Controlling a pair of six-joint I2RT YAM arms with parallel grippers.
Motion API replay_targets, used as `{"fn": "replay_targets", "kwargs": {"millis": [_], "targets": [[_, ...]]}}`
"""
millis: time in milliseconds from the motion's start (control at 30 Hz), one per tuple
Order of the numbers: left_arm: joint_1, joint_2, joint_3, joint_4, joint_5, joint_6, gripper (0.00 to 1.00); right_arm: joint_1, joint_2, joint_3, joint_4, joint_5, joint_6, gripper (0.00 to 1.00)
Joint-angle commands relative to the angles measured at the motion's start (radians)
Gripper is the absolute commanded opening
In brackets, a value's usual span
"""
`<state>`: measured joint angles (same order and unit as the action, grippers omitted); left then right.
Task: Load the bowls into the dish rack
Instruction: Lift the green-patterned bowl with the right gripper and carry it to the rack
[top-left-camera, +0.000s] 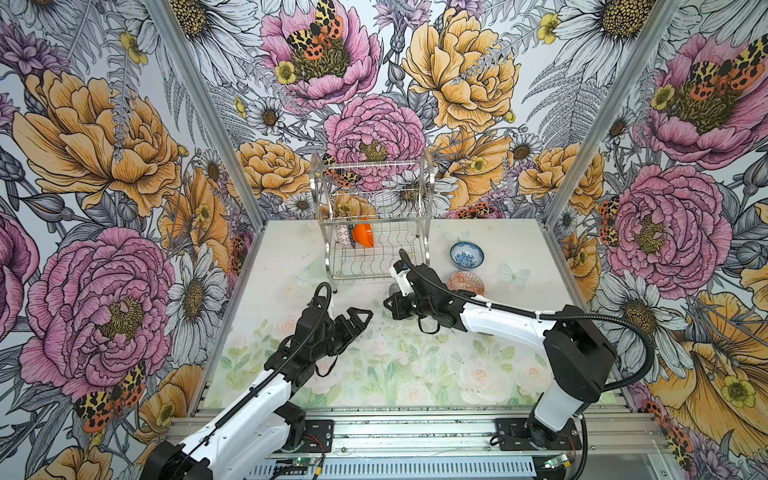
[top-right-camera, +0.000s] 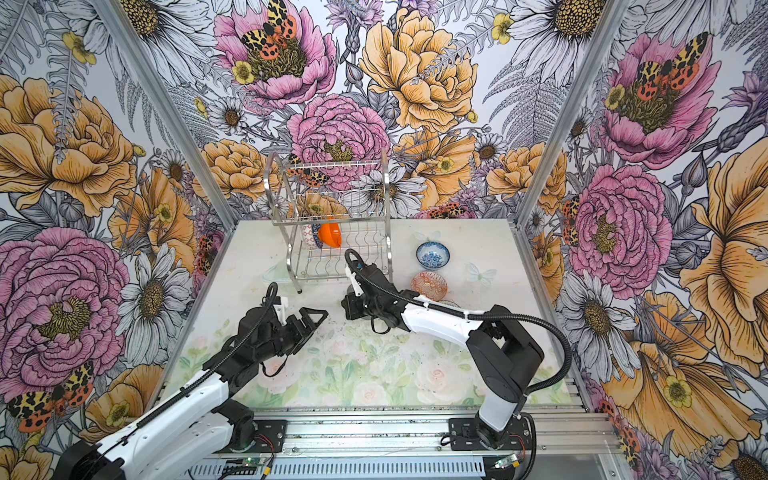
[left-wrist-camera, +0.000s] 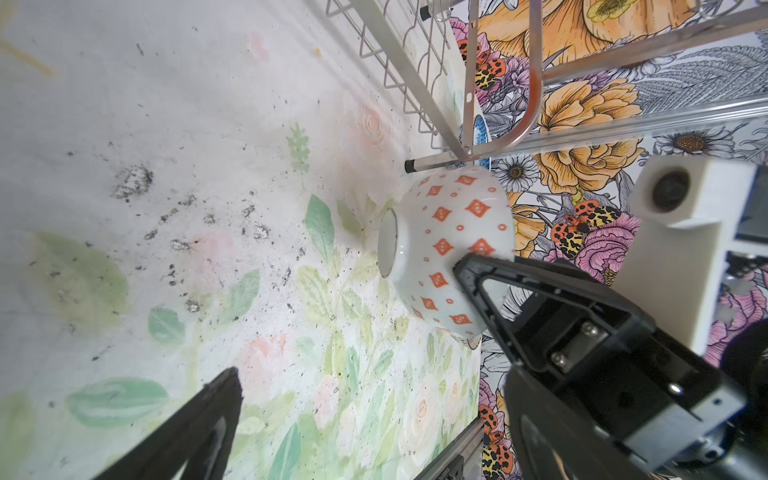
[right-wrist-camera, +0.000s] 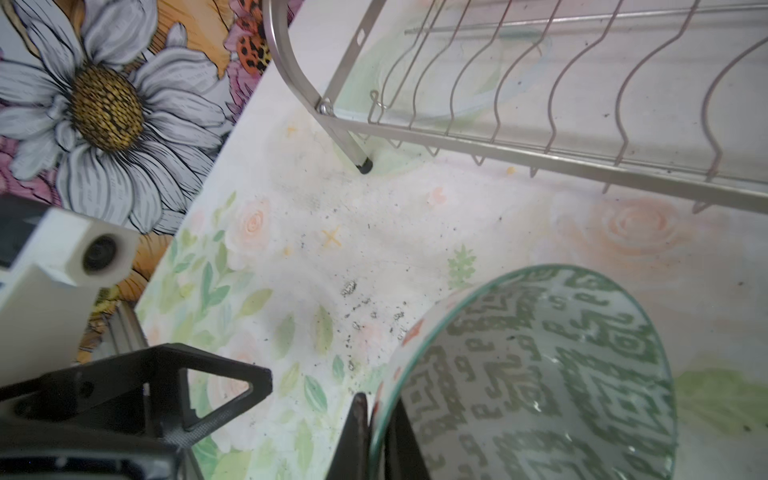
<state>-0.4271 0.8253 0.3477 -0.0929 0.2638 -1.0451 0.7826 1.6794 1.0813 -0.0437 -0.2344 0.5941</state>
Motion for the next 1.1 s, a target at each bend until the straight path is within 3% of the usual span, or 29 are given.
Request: {"fn": "replay_targets", "kwargs": {"millis": [0,167,433,1067], "targets": [[0.021,-0.027,0.01,-0.034,0.031,0.018,0.99,-0.05,-0.065,-0.044,0.249,-0.102,0.086,0.0],[0.04,-0.041,0.016,-0.052,0.042,0.028,0.99,-0.071,-0.084,-0.063,0.339,-0.142,0.105,0.0],[0.091,-0.035,0.058,-0.085,0.076,0.065,0.98,-0.108,-0.043,-0.098,0.641,-0.207,0.259,0.0],[0.174,0.037,0.139,-0.09,0.146,0.117,0.99,-0.124,0.171,-0.054,1.06,-0.14,0.462,0.0]]}}
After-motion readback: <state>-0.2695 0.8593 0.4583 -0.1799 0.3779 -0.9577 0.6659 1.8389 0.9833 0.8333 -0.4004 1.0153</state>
